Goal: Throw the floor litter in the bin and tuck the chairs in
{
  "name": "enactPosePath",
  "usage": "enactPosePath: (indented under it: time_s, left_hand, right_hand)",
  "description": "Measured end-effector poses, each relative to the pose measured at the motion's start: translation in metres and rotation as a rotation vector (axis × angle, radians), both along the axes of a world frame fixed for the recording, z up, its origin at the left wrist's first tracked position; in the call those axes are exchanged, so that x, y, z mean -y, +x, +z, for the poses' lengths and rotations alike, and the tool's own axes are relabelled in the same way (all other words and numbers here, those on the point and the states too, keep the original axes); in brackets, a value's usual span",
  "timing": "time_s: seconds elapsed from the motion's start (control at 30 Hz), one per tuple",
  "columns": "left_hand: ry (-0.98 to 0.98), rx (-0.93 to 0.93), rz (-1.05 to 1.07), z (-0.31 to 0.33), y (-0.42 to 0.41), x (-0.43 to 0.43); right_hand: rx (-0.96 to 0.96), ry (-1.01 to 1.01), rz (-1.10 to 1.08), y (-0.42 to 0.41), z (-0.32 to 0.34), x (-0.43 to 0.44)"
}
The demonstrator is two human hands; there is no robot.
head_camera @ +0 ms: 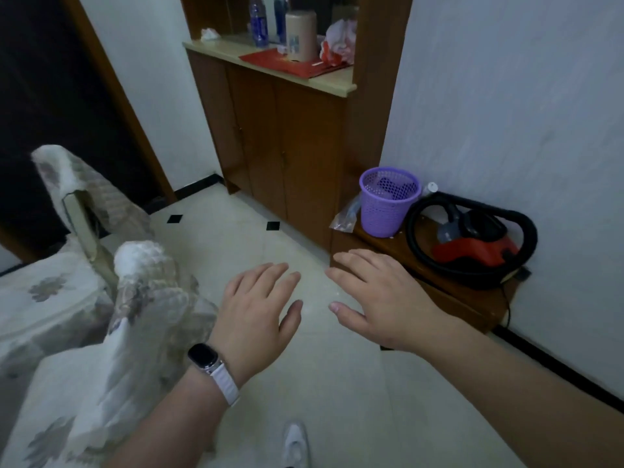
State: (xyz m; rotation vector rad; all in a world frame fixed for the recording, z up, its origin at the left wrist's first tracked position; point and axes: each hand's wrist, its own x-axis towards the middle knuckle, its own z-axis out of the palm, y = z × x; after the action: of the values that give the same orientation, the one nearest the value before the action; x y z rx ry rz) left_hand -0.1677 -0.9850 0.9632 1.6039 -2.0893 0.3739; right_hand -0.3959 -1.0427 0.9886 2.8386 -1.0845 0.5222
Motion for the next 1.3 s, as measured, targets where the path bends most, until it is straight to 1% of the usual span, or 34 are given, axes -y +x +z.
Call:
enactPosePath:
  time_s: [0.1,0.2,0.3,0.37,0.53,0.6,0.7,0.87,0.97,1.1,1.23,1.3]
  left_hand:
    - [-0.02,-0.045,-0.023,0.002,0.029,0.063]
    - [0.0,-0.027,-0.058,0.009,0.058,0.121]
    - [0.06,-0.022,-0.05,0.013,0.083,0.162]
    - [0.05,-0.035,-0.062,0.015,0.096,0.184]
    - [0.043,-0.029,-0.014,0.013,0.128,0.244]
    - [0.057,-0.013,0.0,0.009,0.139,0.266]
    - [0.061,0.042,0.011,0.003,0.151,0.304]
    - [0.086,0.104,0.155,0.01,0.165,0.366]
    - [0.092,0.1,0.207,0.021,0.176,0.394]
    - [0.102,0.164,0.335,0.036,0.195,0.436]
    - [0.072,0.137,0.416,0.036,0.214,0.454]
    - [0.063,0.15,0.45,0.038,0.229,0.466]
  right_hand:
    - [-0.033,-0.002,-0.034,0.028,0.006,0.05]
    - [-0.095,-0.014,-0.058,0.06,0.017,0.1]
    - [-0.05,0.01,-0.08,0.089,0.022,0.139]
    - [-0.026,0.004,-0.086,0.103,0.02,0.162]
    - [-0.065,0.031,-0.062,0.128,0.013,0.235]
    - [-0.077,0.034,-0.054,0.138,0.009,0.265]
    - [-0.035,0.024,-0.006,0.152,0.0,0.312]
    - [-0.02,0.045,0.105,0.177,-0.013,0.406]
    - [0.013,0.045,0.182,0.195,-0.01,0.456]
    - [0.011,0.004,0.302,0.225,0.003,0.521]
    - [0.08,0.053,0.347,0.25,0.004,0.553]
    - [0.1,0.039,0.395,0.263,0.004,0.564]
